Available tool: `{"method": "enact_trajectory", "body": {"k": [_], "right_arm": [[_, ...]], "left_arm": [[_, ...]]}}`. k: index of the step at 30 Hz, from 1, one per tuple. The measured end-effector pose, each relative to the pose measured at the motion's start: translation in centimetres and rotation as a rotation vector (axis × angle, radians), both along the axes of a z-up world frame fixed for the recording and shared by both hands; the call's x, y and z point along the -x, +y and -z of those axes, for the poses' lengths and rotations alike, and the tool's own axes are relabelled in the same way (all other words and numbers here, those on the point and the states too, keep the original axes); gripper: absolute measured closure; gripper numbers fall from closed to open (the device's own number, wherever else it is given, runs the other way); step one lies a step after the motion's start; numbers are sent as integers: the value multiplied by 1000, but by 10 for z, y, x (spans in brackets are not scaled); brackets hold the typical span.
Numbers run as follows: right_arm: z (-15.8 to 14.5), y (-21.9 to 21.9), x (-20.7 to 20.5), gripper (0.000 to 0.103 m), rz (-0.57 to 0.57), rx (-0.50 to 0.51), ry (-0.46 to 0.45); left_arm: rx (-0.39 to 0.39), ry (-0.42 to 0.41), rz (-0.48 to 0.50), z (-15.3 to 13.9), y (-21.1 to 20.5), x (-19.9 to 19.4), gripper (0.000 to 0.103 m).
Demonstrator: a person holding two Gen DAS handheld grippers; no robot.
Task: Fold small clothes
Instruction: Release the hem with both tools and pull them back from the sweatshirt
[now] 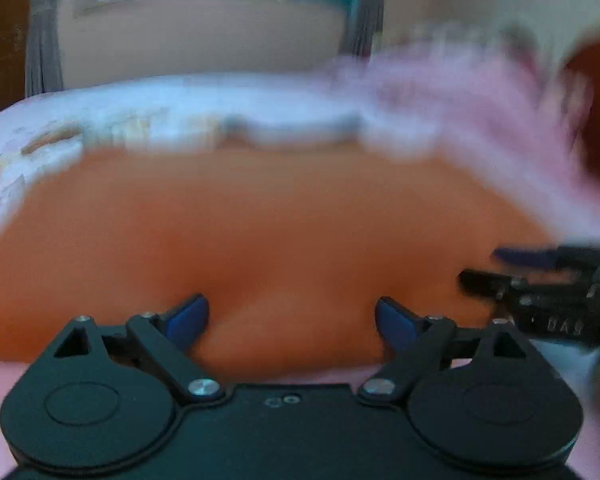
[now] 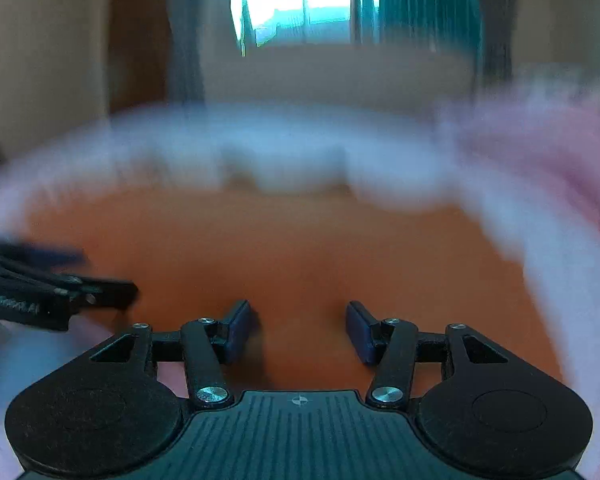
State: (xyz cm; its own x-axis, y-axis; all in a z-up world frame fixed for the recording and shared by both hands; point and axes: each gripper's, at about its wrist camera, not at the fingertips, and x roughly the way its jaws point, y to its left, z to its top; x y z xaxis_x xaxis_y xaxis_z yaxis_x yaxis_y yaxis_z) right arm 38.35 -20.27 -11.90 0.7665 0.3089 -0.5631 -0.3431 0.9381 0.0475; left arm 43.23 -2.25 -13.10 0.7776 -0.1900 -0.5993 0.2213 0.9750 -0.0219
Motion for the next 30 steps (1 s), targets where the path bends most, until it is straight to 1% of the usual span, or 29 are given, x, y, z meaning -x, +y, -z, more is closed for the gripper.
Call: {"method": "enact_trajectory", "body": {"k": [1,3,4,5,7,8,9,10,11,12,13,14,15,17,18,20,21,22,23,24,25,26,27,28,29,30], "right_arm": [[4,-2,-2,49,7,-31,-7],[-2,0,-8,49,9,-29,12],[-6,1,-8,49,8,-22,7],[-11,0,-6,49,10,-33,3],[-24,-7,1,49,27,-82,-46],[-31,-9,3,49,45,-97,-76],[-36,-7,4,49,51,-110,-94],[-35,-4,3,49,53,-116,-117],[-29,2,-4,49,64,-95,-109],[-13,9,-20,48,70,-51,-33],[-2,7,-28,46,78,-59,10],[-5,4,-31,46,76,-78,22],[-15,3,-35,46,59,-70,27],[-38,-9,-33,46,52,-90,-69],[-47,-16,-37,46,64,-91,-107],[-55,-31,-61,46,128,-98,-125],[-52,-38,-75,46,162,-85,-119],[-42,-45,-90,46,192,-49,-94],[-25,-53,-103,46,222,-17,-17],[-3,-61,-115,44,217,-47,69],[0,-64,-112,44,196,-53,25],[-2,-63,-109,44,177,-18,10],[-7,-59,-108,44,162,23,3],[-15,-59,-107,44,162,30,-3],[-23,-62,-101,44,166,11,-23],[-32,-68,-89,44,156,-15,-75]], "left_arm": [[-13,-7,-5,0,-3,-1,8],[26,21,-9,-14,5,-3,11],[57,2,-34,-23,12,2,11],[75,-35,-56,-31,19,7,11],[60,-101,-113,-42,27,15,11],[76,-124,-124,-45,29,15,10],[87,-127,-125,-44,30,10,10],[77,-100,-132,-38,28,3,9],[57,-52,-133,-28,27,-9,8],[33,11,-118,-11,23,-20,6],[34,-2,-113,-6,25,-21,5],[43,7,-101,-16,27,-21,8],[44,-19,-85,-29,32,-19,8],[34,-150,-89,-53,46,-15,8],[28,-160,-102,-58,54,-24,8],[17,-133,-152,-56,71,-50,8],[15,-87,-176,-48,78,-64,8],[-1,5,-191,-32,85,-79,7],[-11,47,-170,-15,88,-86,1],[-7,16,-151,-9,91,-84,1],[2,28,-151,-13,92,-85,2],[-5,29,-142,-20,92,-84,5],[-3,9,-141,-26,93,-80,5],[6,-31,-148,-33,97,-71,5],[9,-64,-147,-38,101,-61,5],[-5,-80,-157,-39,103,-52,5]]}}
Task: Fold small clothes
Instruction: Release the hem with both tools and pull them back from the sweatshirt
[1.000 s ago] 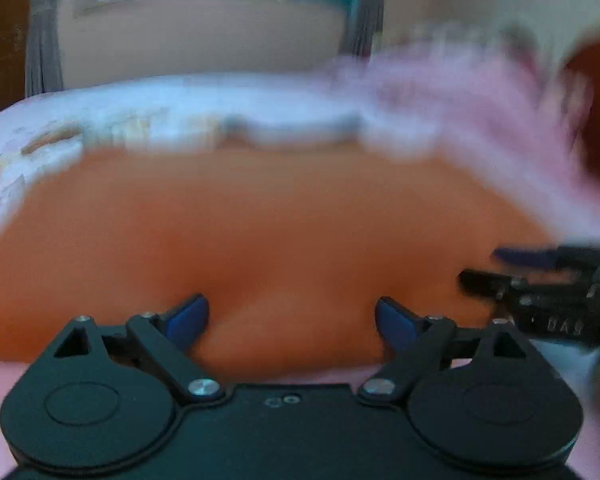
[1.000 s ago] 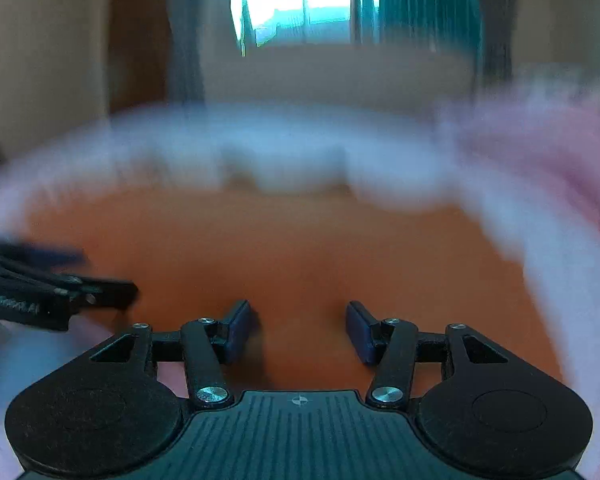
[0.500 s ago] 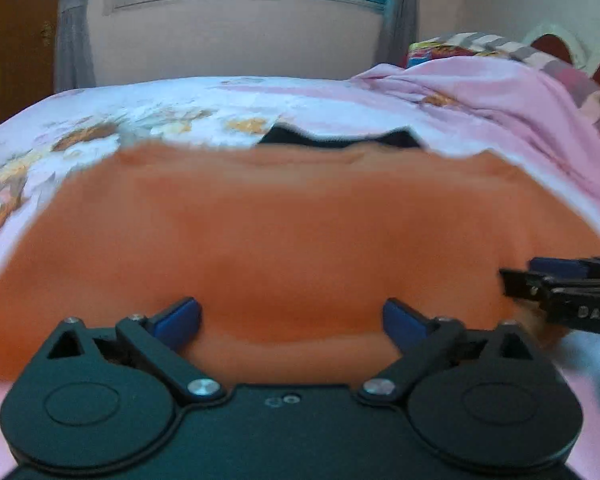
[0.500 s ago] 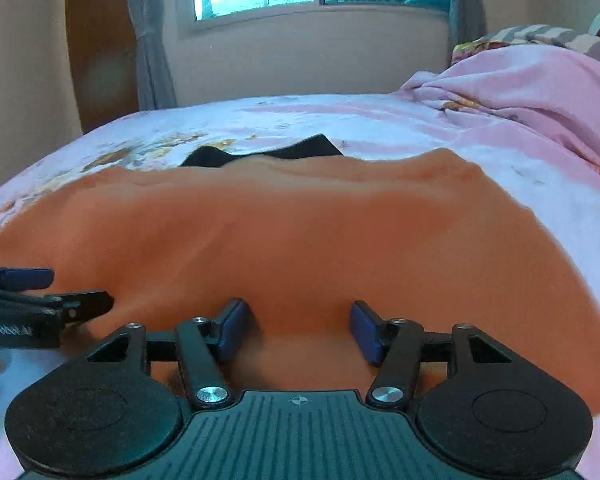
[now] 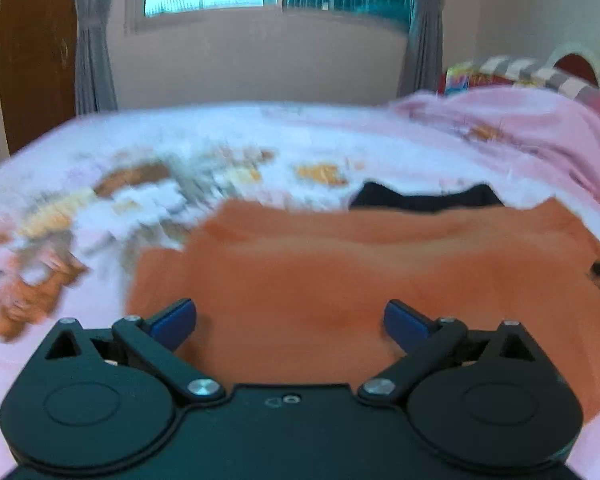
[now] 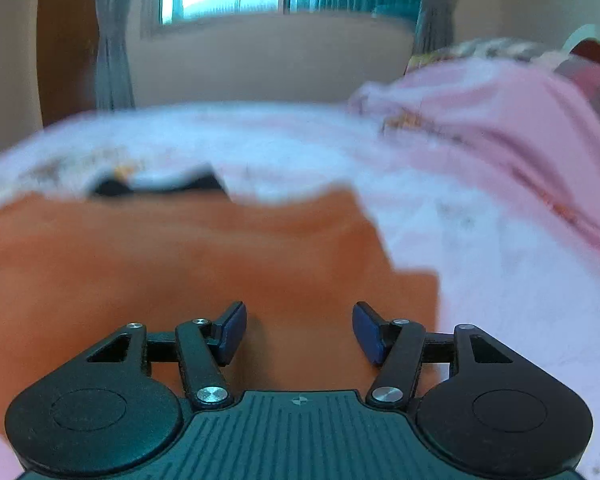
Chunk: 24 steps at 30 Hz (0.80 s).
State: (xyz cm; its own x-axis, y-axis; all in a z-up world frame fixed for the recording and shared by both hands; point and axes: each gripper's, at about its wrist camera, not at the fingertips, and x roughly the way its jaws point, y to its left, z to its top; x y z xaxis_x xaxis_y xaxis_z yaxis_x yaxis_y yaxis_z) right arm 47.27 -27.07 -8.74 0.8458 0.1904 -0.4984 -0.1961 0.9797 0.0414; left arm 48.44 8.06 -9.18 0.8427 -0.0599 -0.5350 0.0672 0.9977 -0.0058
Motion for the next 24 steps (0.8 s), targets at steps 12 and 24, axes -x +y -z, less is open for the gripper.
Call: {"method": "enact_trajectory", "body": {"k": [12,24], "right_arm": [[-15,2,44,41,10,-51,-87],[29,69,38,32,-44,-27,83]], "left_arm": [[-118,22,-22,-1,-11,19,4],[-73,93,21,26,-16,17,1]]}}
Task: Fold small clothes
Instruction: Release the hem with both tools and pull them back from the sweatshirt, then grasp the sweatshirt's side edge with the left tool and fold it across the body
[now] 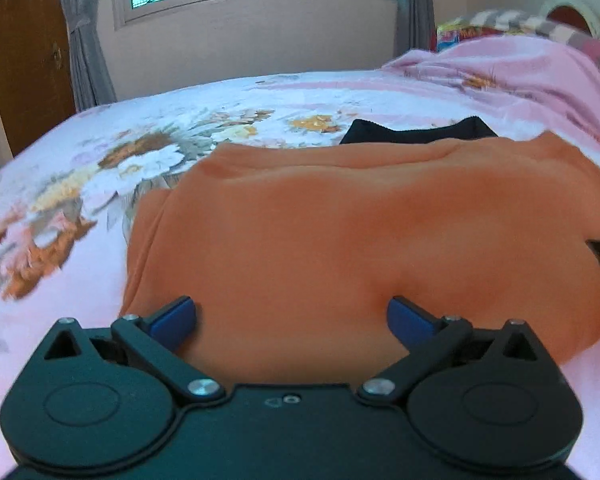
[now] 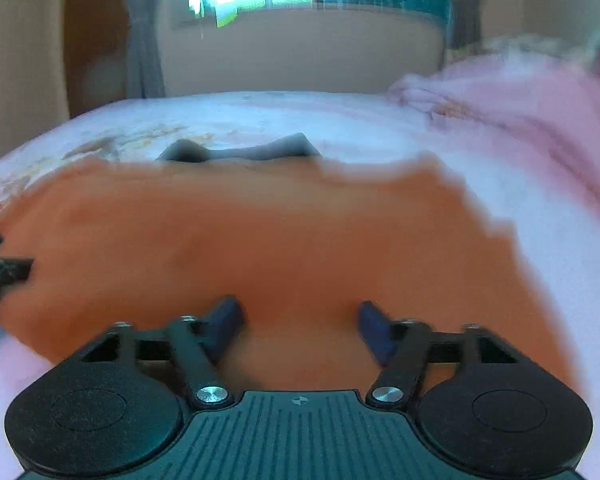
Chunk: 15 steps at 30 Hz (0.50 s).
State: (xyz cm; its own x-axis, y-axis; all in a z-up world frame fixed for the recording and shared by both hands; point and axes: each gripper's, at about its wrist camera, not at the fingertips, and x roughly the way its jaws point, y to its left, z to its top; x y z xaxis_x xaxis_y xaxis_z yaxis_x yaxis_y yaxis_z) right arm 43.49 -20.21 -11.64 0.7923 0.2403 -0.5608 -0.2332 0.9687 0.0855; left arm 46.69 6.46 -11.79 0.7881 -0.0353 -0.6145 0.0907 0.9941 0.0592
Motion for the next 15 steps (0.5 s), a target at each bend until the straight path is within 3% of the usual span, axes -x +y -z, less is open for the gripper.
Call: {"method": "enact_trajectory", "body": {"k": [3,6,8,9,10,11,13,15], "right_arm": [[-20,-5,-2,31,20,-25,28],[-46,-9,24,32,-30,-26,-141],[-52,-9,35,31,-41,-24,-195],[-47,-8,34,31,-60,-25,-180],[-35,-3,24,31,-60,15,-99],[-16,3,9,28,-55,75,35],[-8,-3,12,26,-57,44,27],[-20,-10,19,26,-44,4,13]], "left_arm": [[-24,-9,9,-10,5,9,4],[-16,-93,-14,-22,25,32,3],[-37,-104,-75,-17,41,40,3],[-35,-47,-94,-9,48,35,3],[24,10,-101,2,59,30,1],[88,15,-105,5,67,30,1],[145,42,-107,4,76,25,1],[143,45,-108,-4,76,25,3]]}}
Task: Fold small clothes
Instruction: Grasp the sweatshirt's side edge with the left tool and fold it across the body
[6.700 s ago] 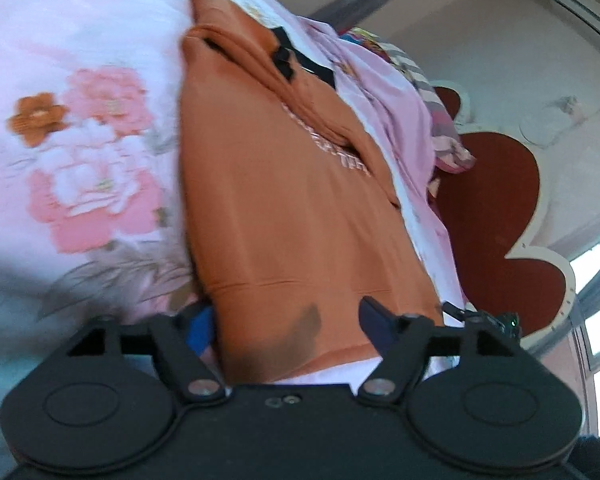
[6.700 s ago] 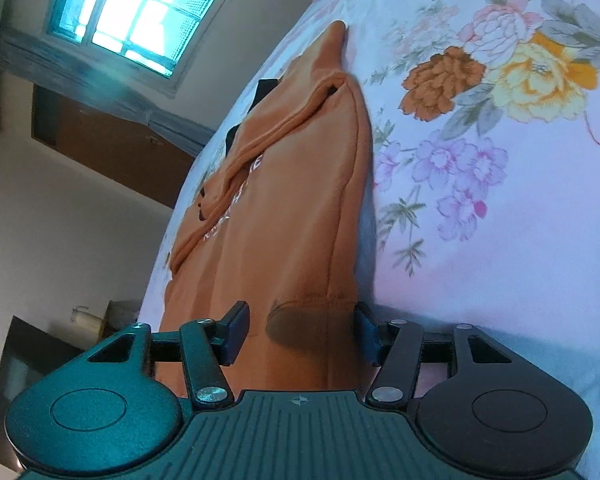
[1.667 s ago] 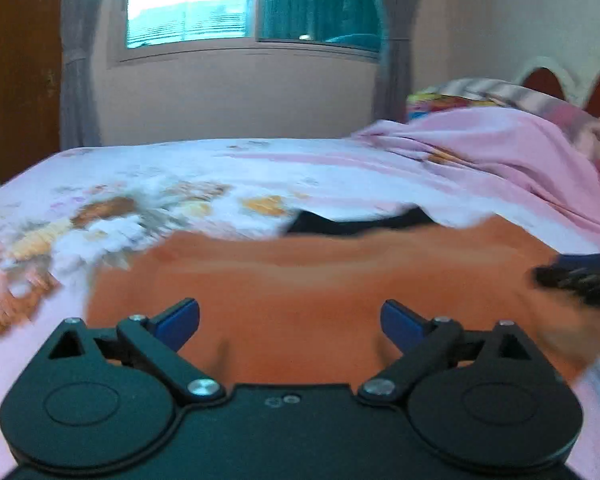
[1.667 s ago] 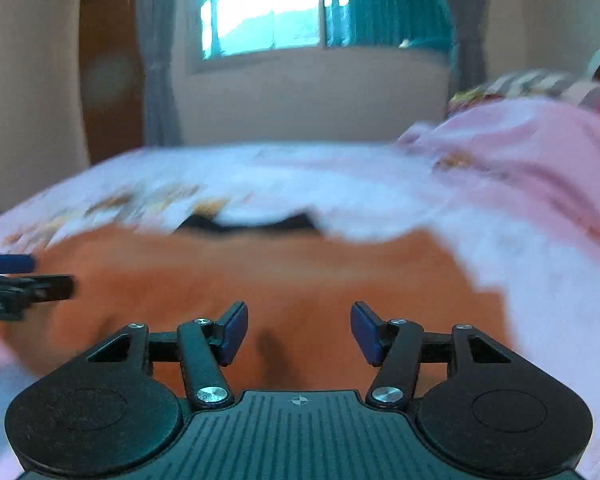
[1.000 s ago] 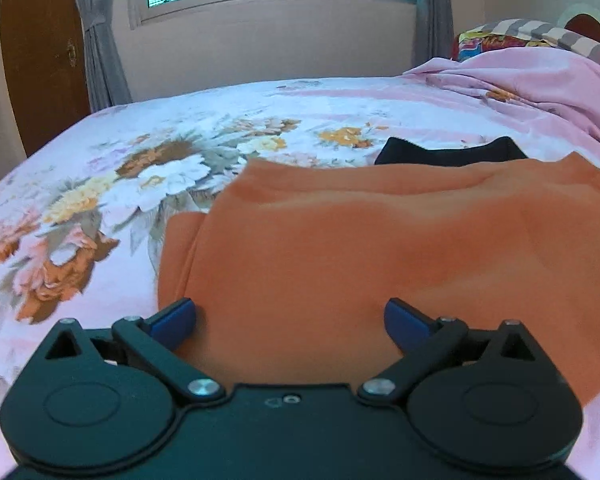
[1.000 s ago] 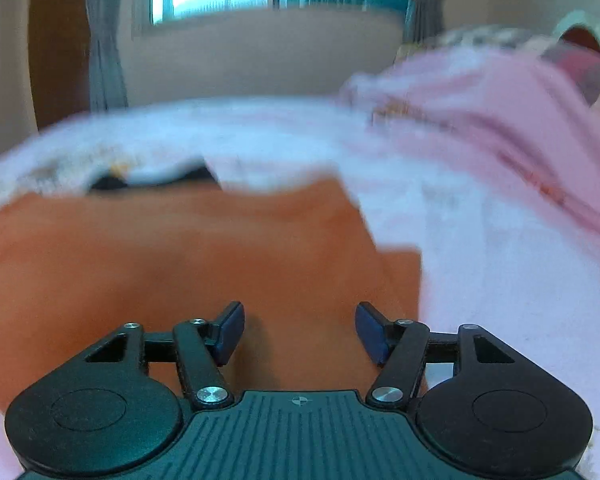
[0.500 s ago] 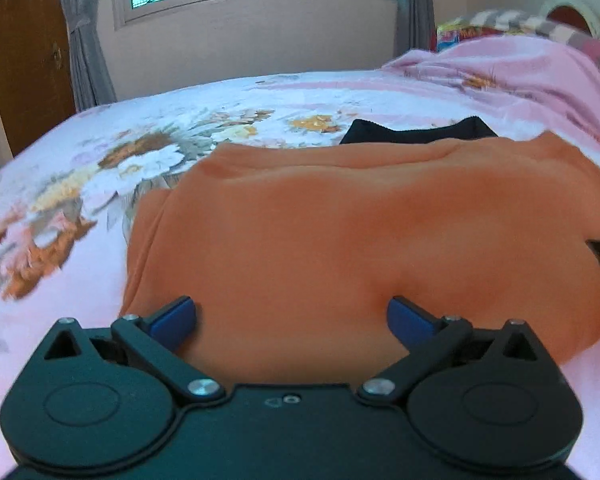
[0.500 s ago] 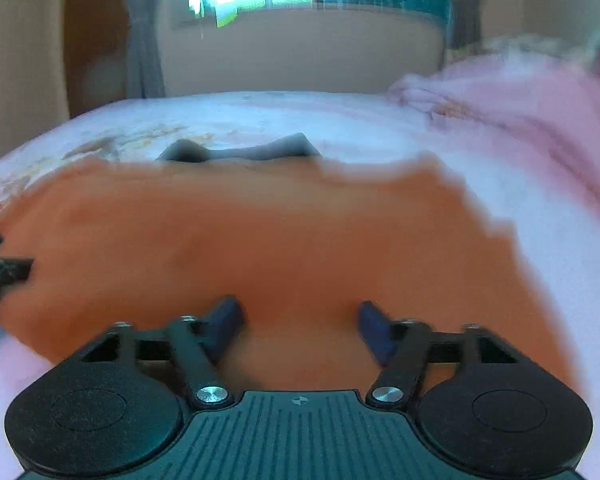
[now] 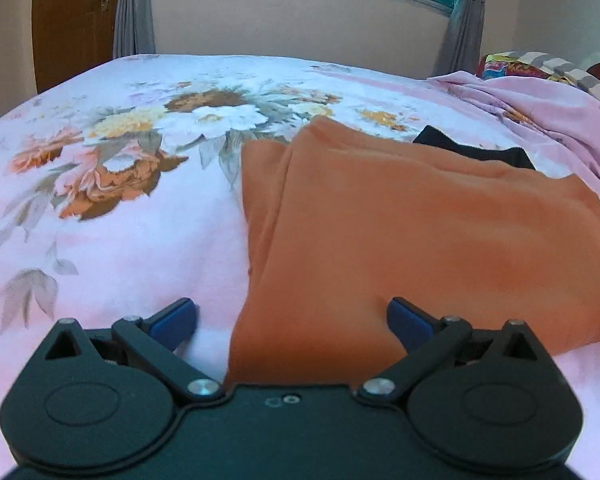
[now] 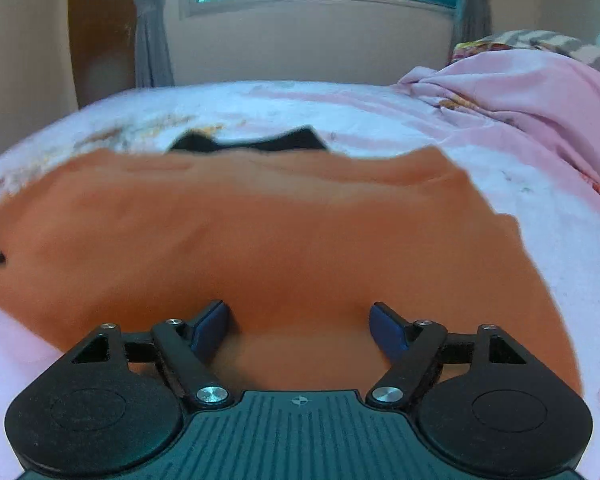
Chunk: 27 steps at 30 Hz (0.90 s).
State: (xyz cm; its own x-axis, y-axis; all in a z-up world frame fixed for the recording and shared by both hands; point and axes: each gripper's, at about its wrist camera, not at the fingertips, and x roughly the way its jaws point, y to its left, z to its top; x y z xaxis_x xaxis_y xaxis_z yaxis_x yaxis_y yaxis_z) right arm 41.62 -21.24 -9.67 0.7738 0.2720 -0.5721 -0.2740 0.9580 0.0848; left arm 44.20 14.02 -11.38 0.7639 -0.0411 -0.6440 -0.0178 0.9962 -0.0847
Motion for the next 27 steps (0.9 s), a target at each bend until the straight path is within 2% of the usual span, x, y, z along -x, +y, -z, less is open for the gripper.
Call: {"method": "enact_trajectory", "body": {"k": [2,6,7,10,11,12,14,16,18,19,23,27], "right_arm": [[-10,-12,12,26,23,-20,-73],[-12,-47,23,26,122,-20,-150],[-10,-55,20,27,155,-18,-152],[-3,-81,16,50,210,-45,-122],[-2,-86,14,62,215,-35,-133],[-1,-89,10,69,207,-27,-133],[9,-98,-7,72,248,4,-75],[26,-107,-26,72,243,-25,34],[19,-110,-24,72,240,-37,22],[13,-112,-17,72,245,-57,-13],[5,-125,26,72,244,-152,-130],[10,-139,61,69,247,-234,-176]], "left_arm": [[4,-30,5,-4,4,7,4],[75,-52,-12,-4,21,12,4],[115,-53,-14,-2,27,10,4],[229,-46,14,4,44,-1,4],[236,-43,25,6,46,-5,5],[240,-37,40,7,46,-9,5],[219,-16,57,10,44,-17,5],[175,-11,76,10,37,-22,4],[174,-5,83,9,35,-25,5],[193,-5,88,8,37,-26,5],[419,5,153,13,59,-34,6],[666,49,228,25,89,-54,6]]}}
